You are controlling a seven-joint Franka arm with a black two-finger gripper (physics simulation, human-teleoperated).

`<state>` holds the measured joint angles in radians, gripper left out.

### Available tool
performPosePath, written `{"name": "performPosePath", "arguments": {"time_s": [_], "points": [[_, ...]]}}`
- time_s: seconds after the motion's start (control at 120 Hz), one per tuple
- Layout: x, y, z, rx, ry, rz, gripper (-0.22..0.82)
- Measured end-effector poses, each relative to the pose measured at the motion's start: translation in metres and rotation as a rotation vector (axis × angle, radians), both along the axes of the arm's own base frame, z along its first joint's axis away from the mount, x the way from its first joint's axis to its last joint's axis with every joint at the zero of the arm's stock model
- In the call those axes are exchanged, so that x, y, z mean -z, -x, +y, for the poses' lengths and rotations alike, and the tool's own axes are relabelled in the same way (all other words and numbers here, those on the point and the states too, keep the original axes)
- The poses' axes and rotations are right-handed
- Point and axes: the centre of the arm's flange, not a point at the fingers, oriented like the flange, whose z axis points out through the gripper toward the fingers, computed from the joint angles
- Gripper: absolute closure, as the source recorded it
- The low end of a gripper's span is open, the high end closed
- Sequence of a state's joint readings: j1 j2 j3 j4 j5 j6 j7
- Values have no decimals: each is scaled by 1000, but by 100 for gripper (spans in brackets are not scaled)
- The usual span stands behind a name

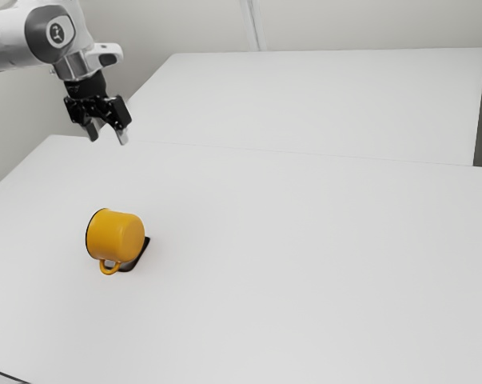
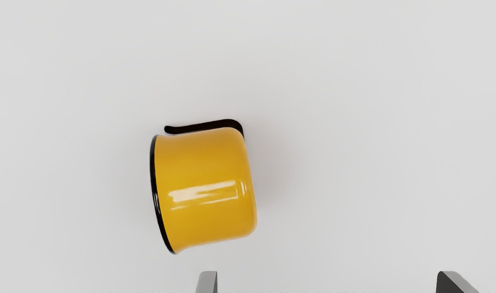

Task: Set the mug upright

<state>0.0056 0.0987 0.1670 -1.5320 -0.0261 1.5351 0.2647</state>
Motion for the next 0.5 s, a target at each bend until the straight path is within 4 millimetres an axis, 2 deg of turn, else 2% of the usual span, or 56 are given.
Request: {"name": "performPosePath", "arguments": {"time_s": [0.142, 0.258, 0.367, 0.5], "points": [[5, 3, 12, -22, 37, -14, 2], [23, 10, 45, -101, 129, 8, 2], [54, 19, 86, -181, 271, 49, 2], [88, 39, 116, -223, 418, 90, 2]]}}
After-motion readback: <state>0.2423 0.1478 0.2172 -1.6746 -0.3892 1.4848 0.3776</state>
